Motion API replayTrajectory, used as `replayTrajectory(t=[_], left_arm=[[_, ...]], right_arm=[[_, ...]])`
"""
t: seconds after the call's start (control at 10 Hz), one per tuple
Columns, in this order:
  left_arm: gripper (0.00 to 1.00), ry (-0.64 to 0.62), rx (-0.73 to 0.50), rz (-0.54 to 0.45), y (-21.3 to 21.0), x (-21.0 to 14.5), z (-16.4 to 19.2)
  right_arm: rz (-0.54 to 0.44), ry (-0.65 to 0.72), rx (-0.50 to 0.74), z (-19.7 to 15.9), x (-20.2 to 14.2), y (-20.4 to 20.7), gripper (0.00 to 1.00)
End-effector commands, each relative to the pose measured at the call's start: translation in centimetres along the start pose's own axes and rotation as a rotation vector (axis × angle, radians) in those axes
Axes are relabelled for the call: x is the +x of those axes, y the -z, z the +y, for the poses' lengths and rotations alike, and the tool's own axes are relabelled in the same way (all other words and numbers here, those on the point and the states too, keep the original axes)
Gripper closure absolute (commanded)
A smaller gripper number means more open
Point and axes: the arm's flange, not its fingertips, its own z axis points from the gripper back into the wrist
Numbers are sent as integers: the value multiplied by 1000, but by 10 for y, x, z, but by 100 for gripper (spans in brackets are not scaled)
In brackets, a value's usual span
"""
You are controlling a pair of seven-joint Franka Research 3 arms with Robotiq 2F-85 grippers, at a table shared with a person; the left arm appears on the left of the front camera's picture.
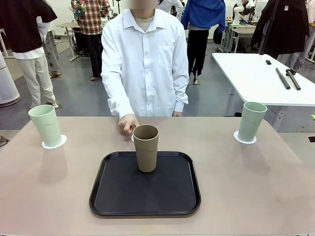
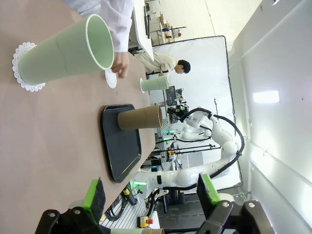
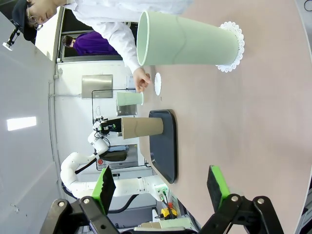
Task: Place coasters on the table and set cups on them.
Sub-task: Take one Reusable plastic cup from the Flat Tray and place it on a coaster set by the human.
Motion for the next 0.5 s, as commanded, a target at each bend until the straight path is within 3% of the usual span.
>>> replayTrajectory(t=[0.0,0.4], left_arm=[[0,6,-1,-8,0,-2,-3],[0,6,-1,-8,0,-2,-3]], right_arm=[[-6,11,-4,0,1,-1,0],[-6,11,-4,0,1,-1,0]])
